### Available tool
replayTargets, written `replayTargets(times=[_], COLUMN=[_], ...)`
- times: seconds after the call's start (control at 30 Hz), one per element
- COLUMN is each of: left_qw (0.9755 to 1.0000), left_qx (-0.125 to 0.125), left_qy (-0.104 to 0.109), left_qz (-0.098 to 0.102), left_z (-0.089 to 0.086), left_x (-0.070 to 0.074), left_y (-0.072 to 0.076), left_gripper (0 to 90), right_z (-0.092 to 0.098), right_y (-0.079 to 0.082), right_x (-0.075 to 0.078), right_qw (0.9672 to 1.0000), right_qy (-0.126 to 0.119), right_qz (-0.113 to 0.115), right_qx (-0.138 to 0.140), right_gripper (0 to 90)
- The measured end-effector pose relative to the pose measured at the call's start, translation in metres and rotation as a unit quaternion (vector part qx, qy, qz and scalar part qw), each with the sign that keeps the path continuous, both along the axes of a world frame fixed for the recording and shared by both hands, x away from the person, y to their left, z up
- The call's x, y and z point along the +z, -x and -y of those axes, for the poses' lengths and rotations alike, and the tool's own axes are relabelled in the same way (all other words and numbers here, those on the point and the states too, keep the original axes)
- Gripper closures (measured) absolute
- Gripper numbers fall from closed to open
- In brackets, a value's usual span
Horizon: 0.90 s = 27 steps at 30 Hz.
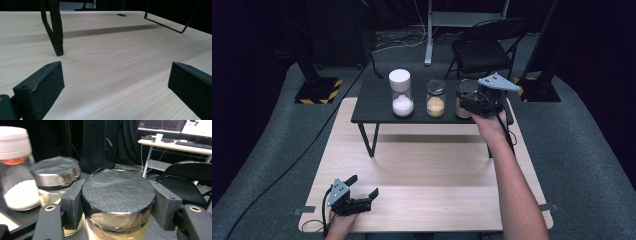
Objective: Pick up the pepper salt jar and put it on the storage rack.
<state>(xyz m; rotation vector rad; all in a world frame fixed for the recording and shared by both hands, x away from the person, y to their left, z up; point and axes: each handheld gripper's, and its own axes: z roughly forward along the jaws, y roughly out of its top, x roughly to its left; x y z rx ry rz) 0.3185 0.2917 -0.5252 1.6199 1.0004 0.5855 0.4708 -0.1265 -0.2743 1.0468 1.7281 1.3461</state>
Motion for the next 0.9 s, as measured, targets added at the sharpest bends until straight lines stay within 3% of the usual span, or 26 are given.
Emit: replayTargets(times=[0.23, 0.73, 0.9], left_qw=[1.0000, 1.0000, 1.0000], left_qx=[-0.003, -0.001, -0.001], left_qy=[0.002, 0.000, 0.001], left_qz=[-0.001, 0.000, 0.000], left_z=[0.000, 0.000, 0.000], left_x=[0.000, 0.000, 0.000], left_y=[0.000, 0.000, 0.000], left_gripper=[0.1, 0.1, 0.0], right_z=[-0.003, 0.004, 0.004], right_y=[-0.011, -0.013, -0.014], right_x=[-0.005, -0.008, -0.009], right_qw=[0.9998, 0.9996, 0.9994], right_qy=[0.008, -0.019, -0.024], right_qz=[-0.009, -0.016, -0.021], right_qx=[-0.013, -0.014, -0.010], right_gripper=[34.6, 33.2, 23.2])
